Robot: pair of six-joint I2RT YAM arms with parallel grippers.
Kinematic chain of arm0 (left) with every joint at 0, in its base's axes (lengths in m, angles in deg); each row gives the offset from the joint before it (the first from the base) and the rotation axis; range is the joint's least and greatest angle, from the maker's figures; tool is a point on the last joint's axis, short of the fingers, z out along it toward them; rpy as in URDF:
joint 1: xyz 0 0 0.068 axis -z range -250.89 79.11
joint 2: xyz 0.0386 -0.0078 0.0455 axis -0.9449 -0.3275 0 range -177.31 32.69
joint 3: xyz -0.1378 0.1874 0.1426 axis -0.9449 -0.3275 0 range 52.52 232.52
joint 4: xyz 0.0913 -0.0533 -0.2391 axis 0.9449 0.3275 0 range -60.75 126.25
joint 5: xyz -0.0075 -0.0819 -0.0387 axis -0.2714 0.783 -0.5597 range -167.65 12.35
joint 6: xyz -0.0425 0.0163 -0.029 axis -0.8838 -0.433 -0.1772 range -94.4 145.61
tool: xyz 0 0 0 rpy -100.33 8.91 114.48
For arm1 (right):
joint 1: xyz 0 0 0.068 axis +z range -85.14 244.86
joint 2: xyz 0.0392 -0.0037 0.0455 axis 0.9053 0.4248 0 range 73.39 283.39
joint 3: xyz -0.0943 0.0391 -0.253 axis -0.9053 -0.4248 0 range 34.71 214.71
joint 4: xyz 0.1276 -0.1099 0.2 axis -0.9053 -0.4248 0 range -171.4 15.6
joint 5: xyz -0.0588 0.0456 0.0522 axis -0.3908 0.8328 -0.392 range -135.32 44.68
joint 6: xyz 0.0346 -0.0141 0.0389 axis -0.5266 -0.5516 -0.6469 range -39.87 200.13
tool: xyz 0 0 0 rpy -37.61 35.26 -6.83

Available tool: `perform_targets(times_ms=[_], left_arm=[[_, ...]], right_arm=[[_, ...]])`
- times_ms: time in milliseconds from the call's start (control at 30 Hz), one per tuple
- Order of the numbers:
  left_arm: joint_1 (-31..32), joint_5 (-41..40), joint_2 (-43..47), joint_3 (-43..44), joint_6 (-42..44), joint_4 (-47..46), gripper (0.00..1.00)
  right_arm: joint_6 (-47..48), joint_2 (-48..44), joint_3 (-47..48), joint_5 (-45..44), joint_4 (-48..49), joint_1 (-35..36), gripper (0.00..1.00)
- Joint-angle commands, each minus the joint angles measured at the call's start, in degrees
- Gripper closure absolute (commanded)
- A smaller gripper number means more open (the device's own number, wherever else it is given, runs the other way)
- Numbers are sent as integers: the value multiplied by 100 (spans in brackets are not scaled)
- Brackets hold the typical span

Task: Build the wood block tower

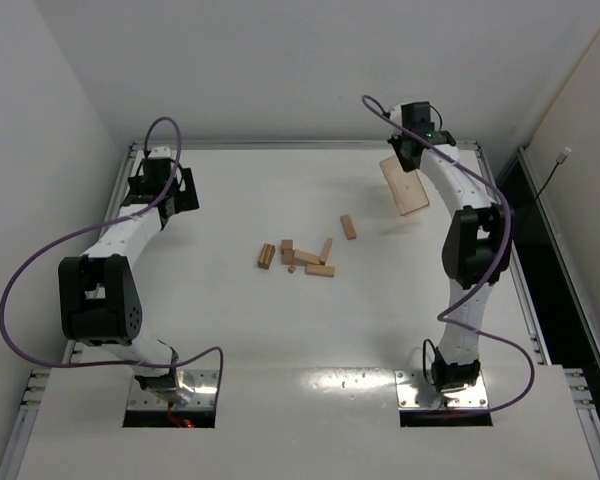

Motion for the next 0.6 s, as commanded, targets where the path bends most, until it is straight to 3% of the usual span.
perform_targets(times_ms=[0,167,567], left_arm=[[46,311,173,-9,38,-284,1],[46,479,-20,97,144,-223,1],[46,821,-450,439,144,-117,1]], right_arm=[[-433,237,548,1063,-391,-479,100],[-433,685,716,1582,-392,-1112,100],[-381,1625,1639,2066,-225,-1720,100]])
